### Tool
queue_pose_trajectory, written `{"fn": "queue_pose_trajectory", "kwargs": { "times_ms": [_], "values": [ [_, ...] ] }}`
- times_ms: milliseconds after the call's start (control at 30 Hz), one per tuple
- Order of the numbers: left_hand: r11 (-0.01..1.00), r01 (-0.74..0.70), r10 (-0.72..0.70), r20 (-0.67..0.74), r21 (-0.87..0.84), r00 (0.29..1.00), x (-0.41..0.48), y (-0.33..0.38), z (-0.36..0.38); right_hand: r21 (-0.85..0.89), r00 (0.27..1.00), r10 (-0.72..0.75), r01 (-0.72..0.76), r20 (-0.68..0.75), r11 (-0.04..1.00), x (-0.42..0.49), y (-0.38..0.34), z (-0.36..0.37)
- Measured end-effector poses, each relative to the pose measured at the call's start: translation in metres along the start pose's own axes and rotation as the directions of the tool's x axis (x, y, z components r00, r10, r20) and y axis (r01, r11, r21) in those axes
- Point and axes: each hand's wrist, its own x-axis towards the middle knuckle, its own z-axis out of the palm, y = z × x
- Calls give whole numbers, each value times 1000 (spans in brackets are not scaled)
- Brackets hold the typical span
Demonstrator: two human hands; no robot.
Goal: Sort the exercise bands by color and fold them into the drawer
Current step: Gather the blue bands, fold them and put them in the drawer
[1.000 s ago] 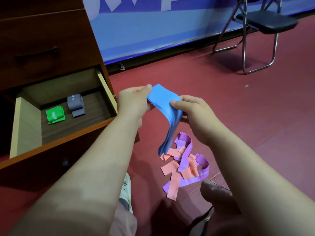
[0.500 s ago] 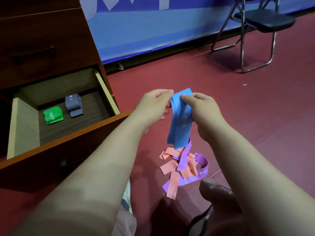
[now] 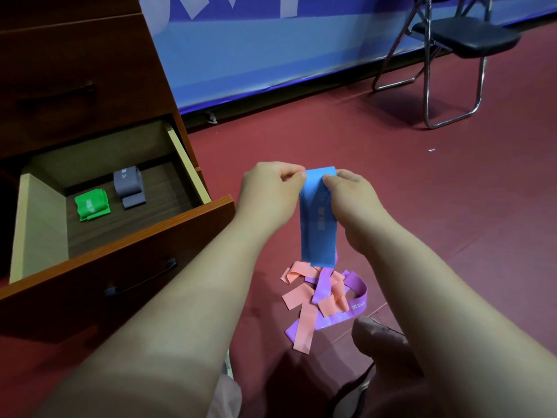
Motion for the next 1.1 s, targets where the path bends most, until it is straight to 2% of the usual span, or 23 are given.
{"fn": "queue_pose_trajectory", "kwargs": {
  "times_ms": [100,200,500,767,833,967,1100],
  "values": [
    [987,-59,60,-5,149,998,-3,4,0,-45,1000,3,-3,16,999,0,1,1],
    [985,-68,68,2,160,998,-4,4,2,-61,1000,8,-7,15,998,0,0,0],
    [992,43,-42,10,-115,999,2,1,1,23,997,-45,44,64,999,2,1,-1],
    [977,79,-76,19,-198,997,4,1,-4,122,999,-10,4,44,993,3,1,-5],
    [949,144,-135,51,-281,990,4,3,-5,131,999,-23,18,38,991,3,1,-5],
    [829,319,-269,173,-459,947,3,9,-6,135,998,-54,51,24,990,4,2,-7],
    [745,407,-330,239,-529,913,2,12,-6,139,997,-69,64,33,988,4,1,-6]
  ]
}}
